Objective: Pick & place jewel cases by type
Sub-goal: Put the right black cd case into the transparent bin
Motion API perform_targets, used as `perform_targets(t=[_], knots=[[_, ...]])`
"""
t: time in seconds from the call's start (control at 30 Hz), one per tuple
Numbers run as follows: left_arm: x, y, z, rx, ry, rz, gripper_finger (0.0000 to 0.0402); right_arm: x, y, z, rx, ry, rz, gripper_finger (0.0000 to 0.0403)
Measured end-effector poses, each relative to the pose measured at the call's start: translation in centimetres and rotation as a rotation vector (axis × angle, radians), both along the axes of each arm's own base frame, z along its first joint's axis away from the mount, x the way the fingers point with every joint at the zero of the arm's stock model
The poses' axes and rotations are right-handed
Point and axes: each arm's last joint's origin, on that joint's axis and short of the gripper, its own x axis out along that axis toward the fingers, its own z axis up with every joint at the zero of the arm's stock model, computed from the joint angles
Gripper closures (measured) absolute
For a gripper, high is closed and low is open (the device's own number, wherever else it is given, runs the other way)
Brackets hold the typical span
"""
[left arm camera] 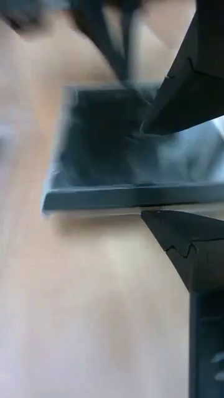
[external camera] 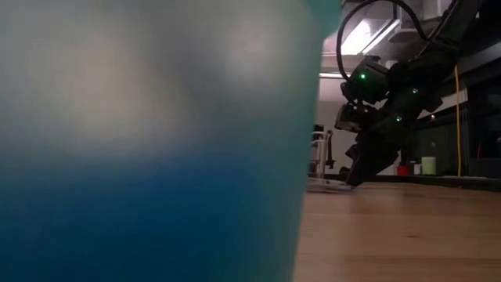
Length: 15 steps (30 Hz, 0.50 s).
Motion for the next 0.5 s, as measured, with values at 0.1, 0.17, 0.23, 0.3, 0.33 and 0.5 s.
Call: perform_targets(t=[0.1, 0.17, 0.23, 0.3, 0.33, 0.5], knots=[[0.0, 0.1, 1.1, 0.034, -0.040, 0.026, 0.0207, 0.0, 0.0, 0.0, -0.001, -0.003, 0.000, 0.0393], [0.0, 0.1, 1.4, 0.042, -0.053, 0.033, 0.0207, 0.0, 0.0, 0.0, -0.002, -0.006, 0.001, 0.0393], [0.1, 0.1, 2.3, 0.060, -0.084, 0.047, 0.0207, 0.0, 0.0, 0.0, -0.004, -0.007, 0.002, 0.0393], [0.4, 0.2, 3.7, 0.086, -0.139, 0.048, 0.0207, 0.1, 0.0, 0.0, -0.005, -0.008, 0.004, 0.0393], [0.6, 0.2, 4.4, 0.094, -0.171, 0.044, 0.0208, 0.1, 0.0, 0.0, -0.009, -0.009, 0.009, 0.0393], [1.9, -0.2, 7.2, 0.113, -0.266, -0.070, 0.0208, 0.1, 0.0, 0.0, -0.019, -0.018, 0.020, 0.0393]])
